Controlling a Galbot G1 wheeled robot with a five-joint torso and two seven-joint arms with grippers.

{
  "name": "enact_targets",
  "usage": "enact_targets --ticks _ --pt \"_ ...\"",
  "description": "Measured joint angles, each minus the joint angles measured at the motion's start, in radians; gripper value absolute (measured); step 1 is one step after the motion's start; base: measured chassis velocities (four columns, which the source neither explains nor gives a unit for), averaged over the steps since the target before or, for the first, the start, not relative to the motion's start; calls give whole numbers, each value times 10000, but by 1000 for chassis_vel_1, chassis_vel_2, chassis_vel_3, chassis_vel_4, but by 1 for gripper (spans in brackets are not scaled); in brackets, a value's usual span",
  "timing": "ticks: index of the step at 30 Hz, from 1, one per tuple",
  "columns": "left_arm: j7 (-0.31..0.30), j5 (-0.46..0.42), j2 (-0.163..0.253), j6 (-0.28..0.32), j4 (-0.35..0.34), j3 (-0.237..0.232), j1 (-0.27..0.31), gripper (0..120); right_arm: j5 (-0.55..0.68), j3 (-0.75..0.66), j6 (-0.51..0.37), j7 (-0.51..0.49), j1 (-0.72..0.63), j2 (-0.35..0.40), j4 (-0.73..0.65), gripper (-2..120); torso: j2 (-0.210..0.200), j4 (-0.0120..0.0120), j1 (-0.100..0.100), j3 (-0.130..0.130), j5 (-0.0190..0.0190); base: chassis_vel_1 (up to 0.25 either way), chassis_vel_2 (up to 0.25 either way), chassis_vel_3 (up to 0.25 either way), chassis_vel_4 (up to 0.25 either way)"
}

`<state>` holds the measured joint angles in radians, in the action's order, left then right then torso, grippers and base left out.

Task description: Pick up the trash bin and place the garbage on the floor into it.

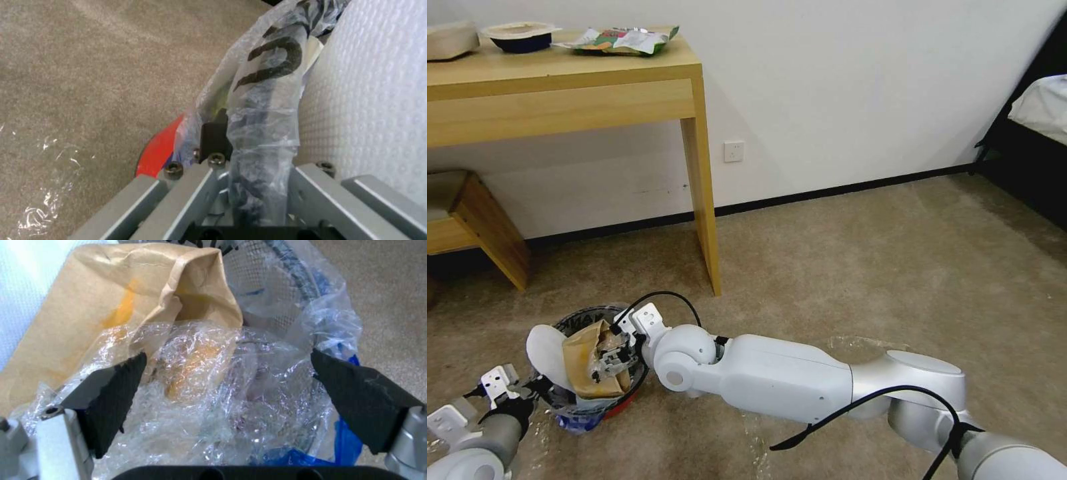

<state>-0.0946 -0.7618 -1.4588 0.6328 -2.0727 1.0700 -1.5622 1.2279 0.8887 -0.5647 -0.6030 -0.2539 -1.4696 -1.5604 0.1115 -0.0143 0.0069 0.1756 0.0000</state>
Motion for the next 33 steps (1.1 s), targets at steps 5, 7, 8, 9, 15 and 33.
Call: enact_targets --ticks 5,7,8,9,15,33 --pt "-5 22 -23 0 17 -18 11 1 20 7 -4 -19 26 -17 -25 95 0 0 0 0 0 0 0 0 0" --pt "-5 23 -23 0 24 -6 7 1 41 10 -4 -19 41 -25 -49 92 0 0 0 0 0 0 0 0 0" --pt "-5 23 -23 0 24 -6 7 1 41 10 -4 -19 41 -25 -49 92 0 0 0 0 0 0 0 0 0" --pt "-5 24 -22 0 33 5 5 1 64 15 -4 -21 53 -34 -90 90 0 1 0 0 0 0 0 0 0" --pt "-18 39 -23 18 83 -20 69 1 150 43 -5 -97 57 -35 -314 88 0 1 0 0 0 0 0 0 0" --pt "8 149 -81 21 120 -102 54 1 345 70 -128 -435 78 94 -1014 88 0 1 0 0 0 0 0 0 0"
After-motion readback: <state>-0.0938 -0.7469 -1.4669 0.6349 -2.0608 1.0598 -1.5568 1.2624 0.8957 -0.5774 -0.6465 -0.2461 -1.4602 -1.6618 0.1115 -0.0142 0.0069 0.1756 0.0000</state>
